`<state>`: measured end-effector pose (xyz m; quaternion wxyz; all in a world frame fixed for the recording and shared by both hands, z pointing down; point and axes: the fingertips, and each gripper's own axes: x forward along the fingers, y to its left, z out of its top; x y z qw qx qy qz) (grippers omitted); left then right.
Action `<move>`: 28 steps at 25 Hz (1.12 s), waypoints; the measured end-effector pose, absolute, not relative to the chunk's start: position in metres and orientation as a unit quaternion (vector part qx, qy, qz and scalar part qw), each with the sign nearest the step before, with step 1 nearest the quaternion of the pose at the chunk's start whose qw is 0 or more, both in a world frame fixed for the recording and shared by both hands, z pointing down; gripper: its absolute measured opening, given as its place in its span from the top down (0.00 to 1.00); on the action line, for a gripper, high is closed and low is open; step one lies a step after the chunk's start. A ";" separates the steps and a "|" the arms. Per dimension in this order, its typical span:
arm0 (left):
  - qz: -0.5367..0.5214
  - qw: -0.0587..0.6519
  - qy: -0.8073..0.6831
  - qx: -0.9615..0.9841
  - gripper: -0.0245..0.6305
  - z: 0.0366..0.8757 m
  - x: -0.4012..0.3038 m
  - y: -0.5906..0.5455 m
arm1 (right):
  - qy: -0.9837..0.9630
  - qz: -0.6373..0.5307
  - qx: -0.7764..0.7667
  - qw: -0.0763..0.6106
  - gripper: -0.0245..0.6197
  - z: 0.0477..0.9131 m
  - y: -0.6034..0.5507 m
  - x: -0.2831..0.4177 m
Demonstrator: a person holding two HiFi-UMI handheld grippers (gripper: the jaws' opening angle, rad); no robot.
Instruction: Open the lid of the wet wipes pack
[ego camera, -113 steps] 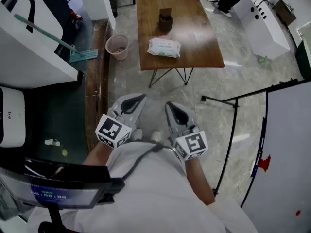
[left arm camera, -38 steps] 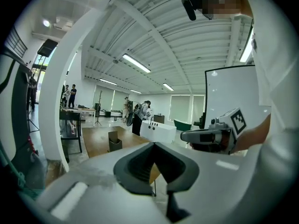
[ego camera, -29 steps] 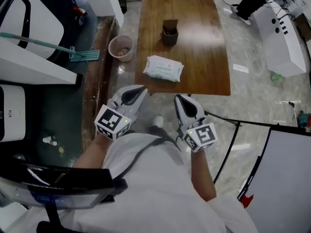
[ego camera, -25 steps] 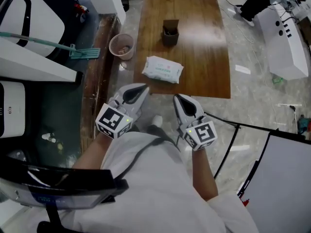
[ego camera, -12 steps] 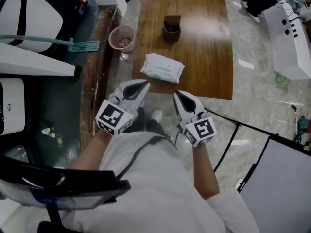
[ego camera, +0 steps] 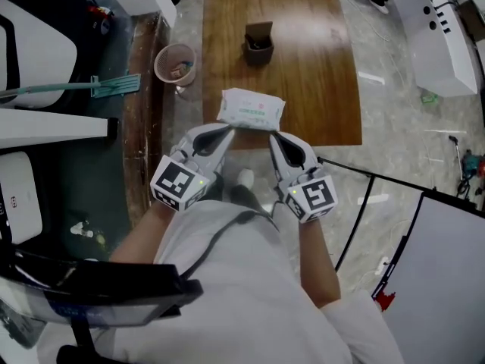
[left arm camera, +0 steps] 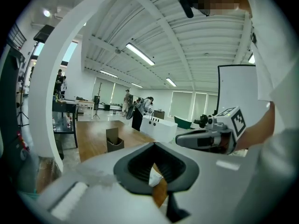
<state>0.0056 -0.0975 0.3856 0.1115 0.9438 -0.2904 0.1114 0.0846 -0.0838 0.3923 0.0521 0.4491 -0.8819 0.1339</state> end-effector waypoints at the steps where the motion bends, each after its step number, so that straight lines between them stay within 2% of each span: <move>1: 0.112 0.111 -0.284 0.946 0.95 0.387 0.004 -0.100 | -0.879 0.132 0.454 0.054 0.95 0.392 -0.086 0.083; 9: 0.137 0.102 -0.267 0.948 0.95 0.415 -0.005 -0.125 | -0.861 0.121 0.483 0.101 0.95 0.419 -0.103 0.077; 16: 0.183 0.088 -0.257 0.945 0.95 0.464 0.000 -0.144 | -0.861 0.102 0.460 0.194 0.95 0.465 -0.124 0.070; 28: 0.224 0.105 -0.240 0.939 0.96 0.534 0.020 -0.153 | -0.870 0.071 0.366 0.323 0.72 0.540 -0.152 0.061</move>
